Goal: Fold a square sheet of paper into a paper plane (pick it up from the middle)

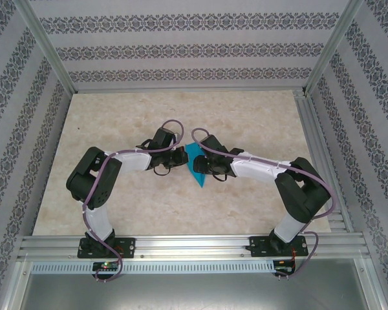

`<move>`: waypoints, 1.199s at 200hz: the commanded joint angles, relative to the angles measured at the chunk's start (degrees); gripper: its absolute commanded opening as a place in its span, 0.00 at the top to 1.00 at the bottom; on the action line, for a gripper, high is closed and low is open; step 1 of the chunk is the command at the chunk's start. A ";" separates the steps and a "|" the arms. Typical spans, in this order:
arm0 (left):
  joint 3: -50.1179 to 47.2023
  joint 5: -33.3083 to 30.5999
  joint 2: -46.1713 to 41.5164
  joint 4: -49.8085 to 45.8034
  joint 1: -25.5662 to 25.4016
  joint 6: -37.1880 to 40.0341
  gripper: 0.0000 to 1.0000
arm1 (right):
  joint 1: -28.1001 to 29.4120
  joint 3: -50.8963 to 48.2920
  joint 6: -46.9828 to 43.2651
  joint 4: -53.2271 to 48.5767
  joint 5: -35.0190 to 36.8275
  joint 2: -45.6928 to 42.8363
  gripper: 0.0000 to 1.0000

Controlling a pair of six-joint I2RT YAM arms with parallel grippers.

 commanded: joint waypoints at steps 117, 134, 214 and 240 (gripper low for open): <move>0.01 -4.81 -1.46 -5.45 0.79 1.02 0.72 | 2.49 8.66 -0.80 -7.32 6.83 8.68 0.68; 0.10 -6.92 -2.45 -7.48 0.89 1.20 0.69 | 2.78 9.52 -0.73 -8.22 7.51 9.60 0.70; -2.89 -14.19 -10.24 -13.61 4.56 0.59 0.42 | 3.78 12.78 1.57 -10.99 10.57 12.64 0.72; -5.10 -15.97 -13.10 -14.09 6.04 1.09 0.26 | 3.78 13.53 2.17 -11.58 11.52 13.35 0.78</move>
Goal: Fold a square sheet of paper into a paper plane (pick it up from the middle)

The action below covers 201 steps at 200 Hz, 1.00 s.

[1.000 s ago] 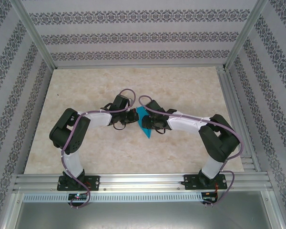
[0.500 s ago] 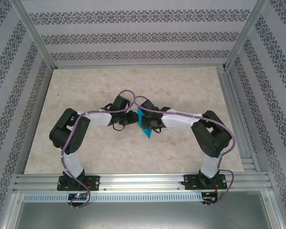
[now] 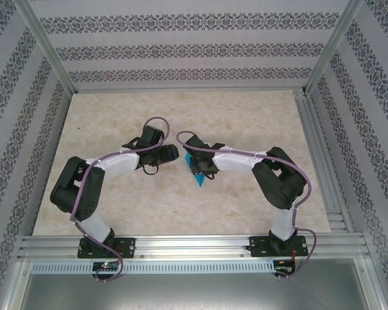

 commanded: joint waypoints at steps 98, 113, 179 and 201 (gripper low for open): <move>-9.16 -7.73 -12.74 -4.53 6.99 3.22 0.00 | 0.29 5.31 -0.35 -4.73 5.29 0.31 0.95; -9.81 -8.52 -14.02 -5.06 7.37 4.03 0.00 | -0.57 7.47 -1.99 -5.49 5.51 0.13 0.95; -12.78 -8.80 -18.98 -6.21 8.78 5.63 0.00 | -7.82 23.72 -9.22 -8.99 2.85 10.07 0.94; -12.90 -8.33 -19.51 -6.75 8.93 6.08 0.00 | -9.46 30.19 -10.05 -11.31 3.83 14.62 0.92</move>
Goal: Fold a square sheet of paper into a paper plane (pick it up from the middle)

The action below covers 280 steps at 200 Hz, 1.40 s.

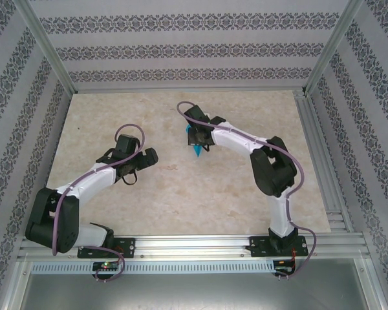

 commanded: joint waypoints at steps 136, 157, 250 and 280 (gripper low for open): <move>-0.15 2.28 0.91 -1.11 0.73 2.29 0.00 | -0.66 14.21 -5.17 -4.53 7.36 15.43 0.78; -0.03 2.35 1.29 -1.20 0.67 2.29 0.00 | -0.24 14.07 -5.11 -4.14 8.00 15.77 0.77; 0.57 2.64 1.21 -1.81 0.72 2.64 0.00 | -2.07 1.69 0.99 5.74 0.76 11.74 0.67; 0.81 2.63 1.15 -2.08 0.70 2.73 0.00 | -2.41 3.09 0.43 4.70 0.21 11.99 0.70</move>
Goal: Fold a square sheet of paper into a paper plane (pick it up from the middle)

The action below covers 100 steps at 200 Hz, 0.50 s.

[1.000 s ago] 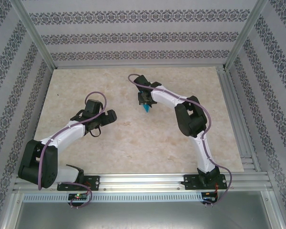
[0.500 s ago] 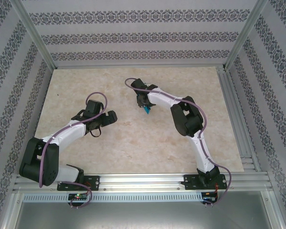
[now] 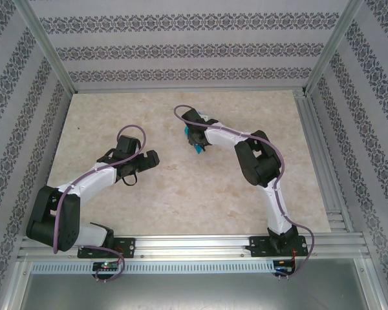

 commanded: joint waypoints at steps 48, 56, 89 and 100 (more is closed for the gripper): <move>3.12 -0.79 -0.53 -3.61 0.73 1.86 0.00 | -0.44 4.13 -1.52 -5.69 -0.02 -3.19 0.64; 3.75 -1.25 -0.80 -4.27 0.71 2.07 0.00 | -0.37 4.64 -1.77 -6.49 0.46 -4.47 0.61; 6.27 -3.85 -2.56 -7.03 0.81 2.65 0.00 | -0.27 3.58 -2.91 -6.26 1.48 -12.32 0.43; 7.17 -5.06 -3.37 -7.95 0.75 2.82 0.00 | -0.27 2.20 -3.38 -5.52 2.31 -15.43 0.37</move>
